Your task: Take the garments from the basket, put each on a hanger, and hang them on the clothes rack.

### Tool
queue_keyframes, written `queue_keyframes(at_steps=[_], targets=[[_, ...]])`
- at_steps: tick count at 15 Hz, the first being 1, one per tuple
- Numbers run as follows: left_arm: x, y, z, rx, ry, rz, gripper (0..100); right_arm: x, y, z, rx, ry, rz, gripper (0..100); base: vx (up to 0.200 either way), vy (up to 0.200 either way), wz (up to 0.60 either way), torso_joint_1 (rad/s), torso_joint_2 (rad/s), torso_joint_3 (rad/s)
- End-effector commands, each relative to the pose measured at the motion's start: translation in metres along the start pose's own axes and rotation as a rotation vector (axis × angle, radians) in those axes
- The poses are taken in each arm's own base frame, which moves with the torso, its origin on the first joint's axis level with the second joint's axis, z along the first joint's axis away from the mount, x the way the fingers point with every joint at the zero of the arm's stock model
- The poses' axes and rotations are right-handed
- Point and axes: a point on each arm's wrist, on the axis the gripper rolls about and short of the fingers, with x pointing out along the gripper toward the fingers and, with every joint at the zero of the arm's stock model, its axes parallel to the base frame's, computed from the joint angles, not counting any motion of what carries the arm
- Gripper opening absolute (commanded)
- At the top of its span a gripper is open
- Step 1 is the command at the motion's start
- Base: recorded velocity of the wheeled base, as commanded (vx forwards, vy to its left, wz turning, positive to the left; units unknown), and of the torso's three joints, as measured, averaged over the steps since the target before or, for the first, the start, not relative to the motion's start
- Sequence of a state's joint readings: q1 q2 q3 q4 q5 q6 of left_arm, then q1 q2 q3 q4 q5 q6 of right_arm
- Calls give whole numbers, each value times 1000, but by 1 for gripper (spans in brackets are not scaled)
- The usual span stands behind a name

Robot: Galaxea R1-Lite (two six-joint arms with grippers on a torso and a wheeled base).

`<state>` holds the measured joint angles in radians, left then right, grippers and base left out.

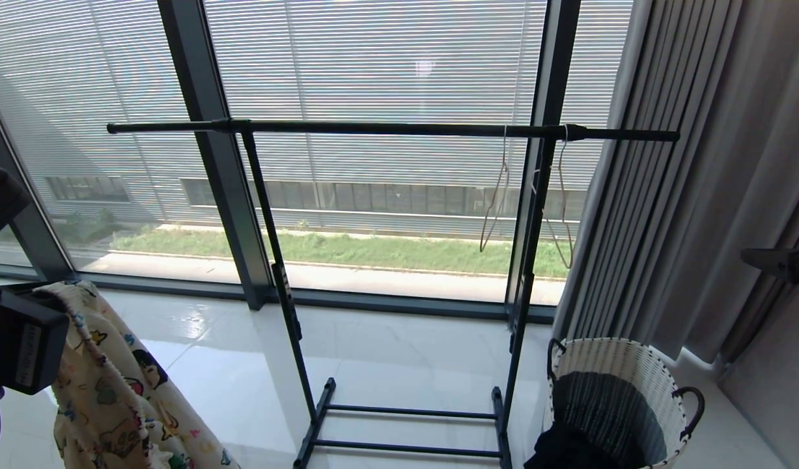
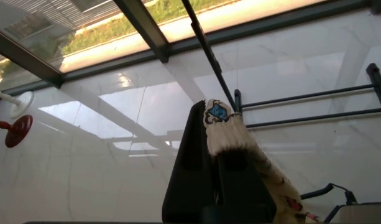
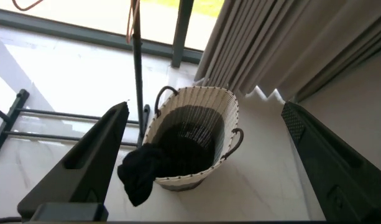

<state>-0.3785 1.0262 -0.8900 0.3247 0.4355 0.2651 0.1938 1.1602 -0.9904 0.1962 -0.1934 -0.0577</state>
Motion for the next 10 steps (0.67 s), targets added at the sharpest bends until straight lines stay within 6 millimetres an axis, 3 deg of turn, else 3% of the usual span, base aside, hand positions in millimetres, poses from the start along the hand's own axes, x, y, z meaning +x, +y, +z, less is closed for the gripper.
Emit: queue_keyframes(at_steps=[1, 7, 10], targets=[[0, 0, 0, 1, 0, -2, 0, 6, 1, 0, 2, 6, 11, 100, 0, 0, 0, 56, -90, -46], [-3, 1, 0, 0, -12, -3, 0, 33, 7, 10, 41, -51, 47, 100, 200, 200, 0, 14, -22, -11], [-4, 1, -2, 43, -13, -4, 0, 39, 7, 10, 40, -43, 46, 100, 200, 0, 0, 4, 4, 1]])
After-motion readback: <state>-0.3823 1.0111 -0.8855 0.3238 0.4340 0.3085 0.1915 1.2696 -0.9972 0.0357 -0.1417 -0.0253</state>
